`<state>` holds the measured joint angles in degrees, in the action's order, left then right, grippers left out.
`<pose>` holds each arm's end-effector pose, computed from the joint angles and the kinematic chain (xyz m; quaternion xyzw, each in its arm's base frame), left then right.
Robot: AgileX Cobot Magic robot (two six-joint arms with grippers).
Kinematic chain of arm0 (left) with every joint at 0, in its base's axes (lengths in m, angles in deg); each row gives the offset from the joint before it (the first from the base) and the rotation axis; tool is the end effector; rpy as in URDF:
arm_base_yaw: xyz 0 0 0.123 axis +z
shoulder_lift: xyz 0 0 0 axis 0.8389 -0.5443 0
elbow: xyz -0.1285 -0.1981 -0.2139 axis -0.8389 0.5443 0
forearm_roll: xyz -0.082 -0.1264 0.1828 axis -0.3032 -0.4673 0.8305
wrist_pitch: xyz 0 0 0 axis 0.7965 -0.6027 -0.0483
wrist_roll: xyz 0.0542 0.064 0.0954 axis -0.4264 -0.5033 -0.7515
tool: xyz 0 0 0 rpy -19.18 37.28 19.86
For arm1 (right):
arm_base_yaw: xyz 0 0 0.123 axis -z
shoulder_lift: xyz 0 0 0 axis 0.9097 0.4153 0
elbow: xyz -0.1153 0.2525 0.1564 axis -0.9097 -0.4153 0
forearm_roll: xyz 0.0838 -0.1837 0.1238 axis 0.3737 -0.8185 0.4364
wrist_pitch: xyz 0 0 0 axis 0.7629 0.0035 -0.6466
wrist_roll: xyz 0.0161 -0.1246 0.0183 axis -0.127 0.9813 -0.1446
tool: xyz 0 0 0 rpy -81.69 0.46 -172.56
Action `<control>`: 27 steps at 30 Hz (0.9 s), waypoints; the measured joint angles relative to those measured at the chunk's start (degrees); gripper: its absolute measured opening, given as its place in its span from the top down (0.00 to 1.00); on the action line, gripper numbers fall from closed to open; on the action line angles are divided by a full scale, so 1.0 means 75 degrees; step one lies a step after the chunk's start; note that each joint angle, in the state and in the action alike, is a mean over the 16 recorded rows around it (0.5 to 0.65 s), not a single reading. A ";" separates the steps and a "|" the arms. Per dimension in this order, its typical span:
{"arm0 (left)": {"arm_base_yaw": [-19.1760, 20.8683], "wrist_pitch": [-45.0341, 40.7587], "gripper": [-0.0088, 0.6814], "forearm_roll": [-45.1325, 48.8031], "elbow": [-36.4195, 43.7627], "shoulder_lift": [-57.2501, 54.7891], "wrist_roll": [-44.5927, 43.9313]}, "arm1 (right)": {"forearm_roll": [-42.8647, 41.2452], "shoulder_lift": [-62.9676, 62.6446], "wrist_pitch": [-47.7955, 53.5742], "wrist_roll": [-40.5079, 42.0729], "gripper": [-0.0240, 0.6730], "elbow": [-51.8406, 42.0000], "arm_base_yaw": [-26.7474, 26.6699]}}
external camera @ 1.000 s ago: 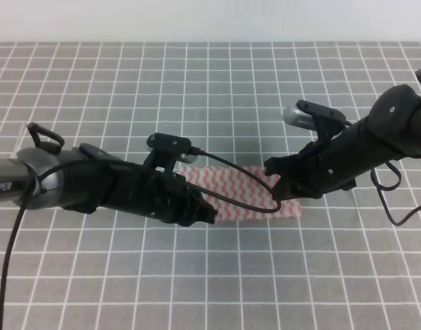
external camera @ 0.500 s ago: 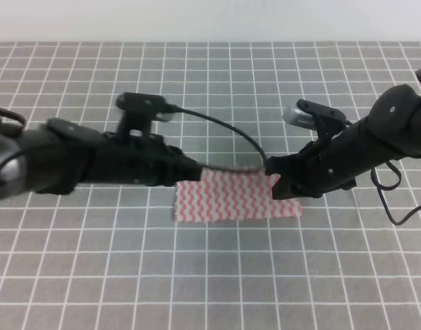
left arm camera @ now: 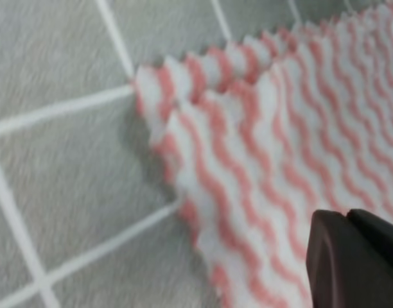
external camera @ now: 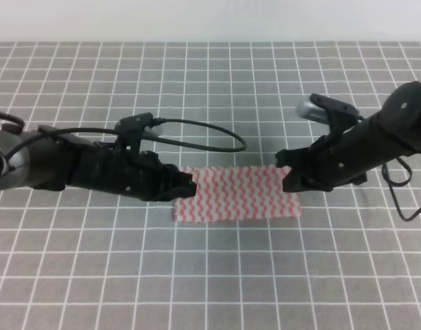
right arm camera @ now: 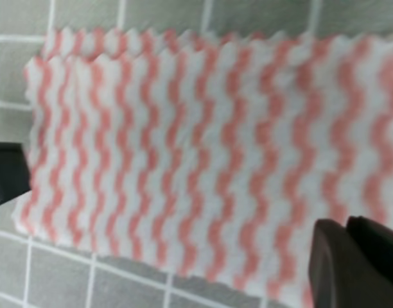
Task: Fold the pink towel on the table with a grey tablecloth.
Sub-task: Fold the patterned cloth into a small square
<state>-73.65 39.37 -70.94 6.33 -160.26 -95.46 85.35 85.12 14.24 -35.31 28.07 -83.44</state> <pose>0.3652 -0.1840 0.1779 0.1863 0.8907 -0.3321 0.2484 0.3649 0.1708 0.2072 -0.0357 0.9521 0.2591 0.1582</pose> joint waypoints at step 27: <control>-0.0156 0.0638 0.99 0.0431 -0.0438 -0.0397 0.0270 | 0.0005 0.0001 -0.0282 0.0022 0.95 0.0000 0.0175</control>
<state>-74.82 44.16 -67.71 3.05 -163.23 -93.44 85.39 85.12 12.13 -35.14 28.07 -82.12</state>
